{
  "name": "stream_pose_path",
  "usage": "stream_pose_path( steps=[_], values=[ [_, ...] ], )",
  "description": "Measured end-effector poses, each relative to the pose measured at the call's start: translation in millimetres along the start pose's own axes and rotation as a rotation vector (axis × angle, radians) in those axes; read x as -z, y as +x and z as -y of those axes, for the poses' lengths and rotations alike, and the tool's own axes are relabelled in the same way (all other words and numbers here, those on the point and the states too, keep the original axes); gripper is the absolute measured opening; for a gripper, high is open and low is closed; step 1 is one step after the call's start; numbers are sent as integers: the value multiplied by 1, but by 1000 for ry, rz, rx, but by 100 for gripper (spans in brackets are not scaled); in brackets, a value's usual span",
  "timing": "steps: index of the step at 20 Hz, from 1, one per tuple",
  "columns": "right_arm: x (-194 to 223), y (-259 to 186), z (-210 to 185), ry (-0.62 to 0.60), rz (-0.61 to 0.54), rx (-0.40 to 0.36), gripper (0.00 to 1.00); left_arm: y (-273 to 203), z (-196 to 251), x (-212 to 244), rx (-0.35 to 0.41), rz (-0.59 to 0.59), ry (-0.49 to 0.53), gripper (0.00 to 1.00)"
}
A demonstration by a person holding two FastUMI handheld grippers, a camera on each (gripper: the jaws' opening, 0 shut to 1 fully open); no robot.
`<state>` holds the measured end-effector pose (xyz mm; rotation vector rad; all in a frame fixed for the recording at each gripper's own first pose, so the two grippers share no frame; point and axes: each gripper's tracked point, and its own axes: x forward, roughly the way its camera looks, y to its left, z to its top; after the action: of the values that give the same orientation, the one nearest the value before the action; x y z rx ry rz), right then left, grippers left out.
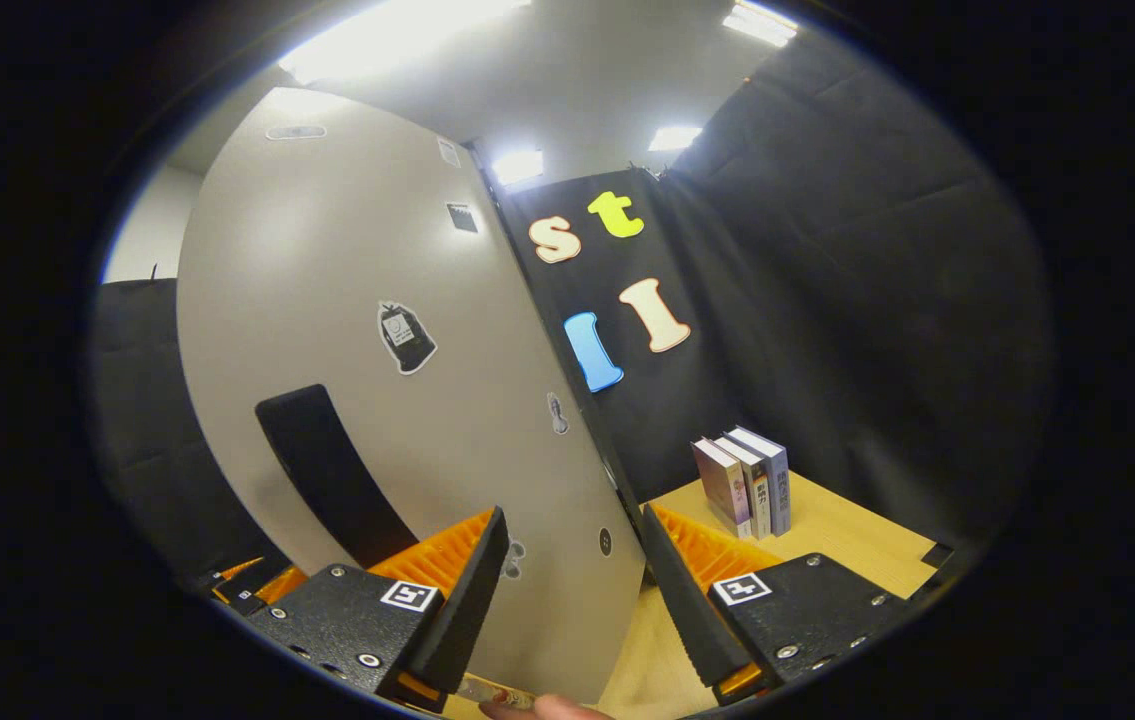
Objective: Open the cabinet door with the right hand, grasp the bottle in the cabinet with the left hand and place it on the coaster, then close the cabinet door with the right hand.
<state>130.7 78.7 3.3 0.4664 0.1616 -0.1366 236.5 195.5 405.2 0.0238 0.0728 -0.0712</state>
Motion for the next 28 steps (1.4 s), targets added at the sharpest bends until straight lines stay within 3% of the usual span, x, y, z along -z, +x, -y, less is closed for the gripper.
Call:
stream_pose_path(
  steps=[5, 10, 13, 28],
  values=[
    [2, 7, -26, -97, 22, -48, 84, -2, -14, -2, -26, 2, 6, 82],
    [22, 16, -55, -203, -16, -150, 84, 2, -17, -8, -18, 16, 9, 83],
    [29, 16, -55, -216, -38, -148, 86, 3, -16, -6, -11, 19, 15, 87],
    [27, 9, -58, -261, -22, -125, 87, 0, -13, -7, 21, 35, 24, 83]
  ],
)
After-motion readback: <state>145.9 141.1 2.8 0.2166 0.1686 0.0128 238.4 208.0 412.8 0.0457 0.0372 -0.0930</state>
